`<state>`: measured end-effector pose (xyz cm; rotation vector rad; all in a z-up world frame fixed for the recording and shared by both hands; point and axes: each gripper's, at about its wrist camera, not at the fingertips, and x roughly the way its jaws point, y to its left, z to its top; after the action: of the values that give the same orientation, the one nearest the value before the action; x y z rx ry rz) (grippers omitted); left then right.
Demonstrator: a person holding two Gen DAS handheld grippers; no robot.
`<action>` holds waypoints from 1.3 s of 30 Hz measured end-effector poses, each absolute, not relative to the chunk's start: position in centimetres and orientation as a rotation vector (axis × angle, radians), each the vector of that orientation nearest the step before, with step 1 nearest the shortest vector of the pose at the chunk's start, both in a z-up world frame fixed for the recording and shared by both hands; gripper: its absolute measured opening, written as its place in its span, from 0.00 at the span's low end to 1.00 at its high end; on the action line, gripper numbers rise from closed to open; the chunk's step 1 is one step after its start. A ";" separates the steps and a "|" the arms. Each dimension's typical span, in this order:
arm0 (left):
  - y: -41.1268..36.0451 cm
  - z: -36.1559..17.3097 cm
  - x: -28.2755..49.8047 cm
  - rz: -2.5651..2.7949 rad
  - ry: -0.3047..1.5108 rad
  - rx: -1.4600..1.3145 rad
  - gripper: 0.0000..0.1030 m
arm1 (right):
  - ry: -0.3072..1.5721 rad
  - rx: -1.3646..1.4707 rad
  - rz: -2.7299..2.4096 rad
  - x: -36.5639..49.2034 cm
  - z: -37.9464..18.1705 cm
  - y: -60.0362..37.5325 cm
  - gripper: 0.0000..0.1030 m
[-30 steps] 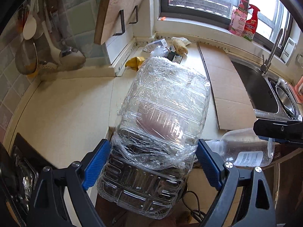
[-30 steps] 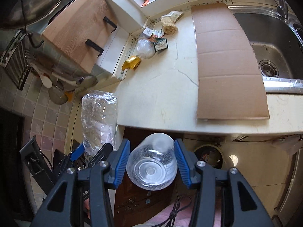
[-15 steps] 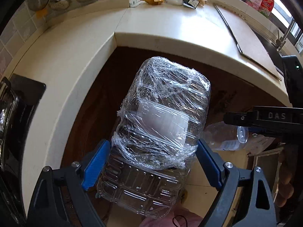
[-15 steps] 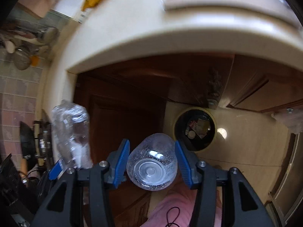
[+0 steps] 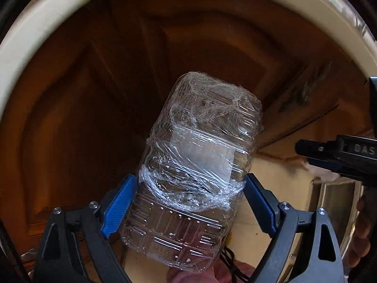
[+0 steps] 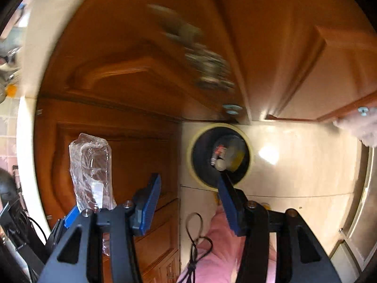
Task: Collect trash
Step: 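Carry both items over the floor bin and open both grippers, then raise both tools back toward the counter trash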
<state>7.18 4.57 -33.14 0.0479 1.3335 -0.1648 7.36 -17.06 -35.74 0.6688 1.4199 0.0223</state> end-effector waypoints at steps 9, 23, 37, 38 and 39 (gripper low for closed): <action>1.3 -44.8 8.7 -0.195 1.507 0.173 0.89 | 1.498 0.729 -0.071 6.0 -43.0 -19.0 0.49; 2.3 -51.6 9.6 -0.150 1.653 0.150 0.91 | 1.539 0.763 -0.102 5.3 -45.7 -20.4 0.49; 3.9 -43.7 8.1 -0.139 1.618 0.149 0.91 | 1.532 0.755 -0.069 5.4 -40.7 -18.9 0.49; 3.9 -42.7 8.2 -0.144 1.606 0.148 0.91 | 1.527 0.748 -0.060 5.4 -39.7 -18.8 0.49; 3.9 -41.3 8.3 -0.149 1.592 0.146 0.91 | 1.521 0.742 -0.053 5.4 -38.9 -18.7 0.49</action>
<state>8.26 3.90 -41.34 0.1463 1.5920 -0.1487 5.44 -18.71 -38.88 0.7420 1.5209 -0.0530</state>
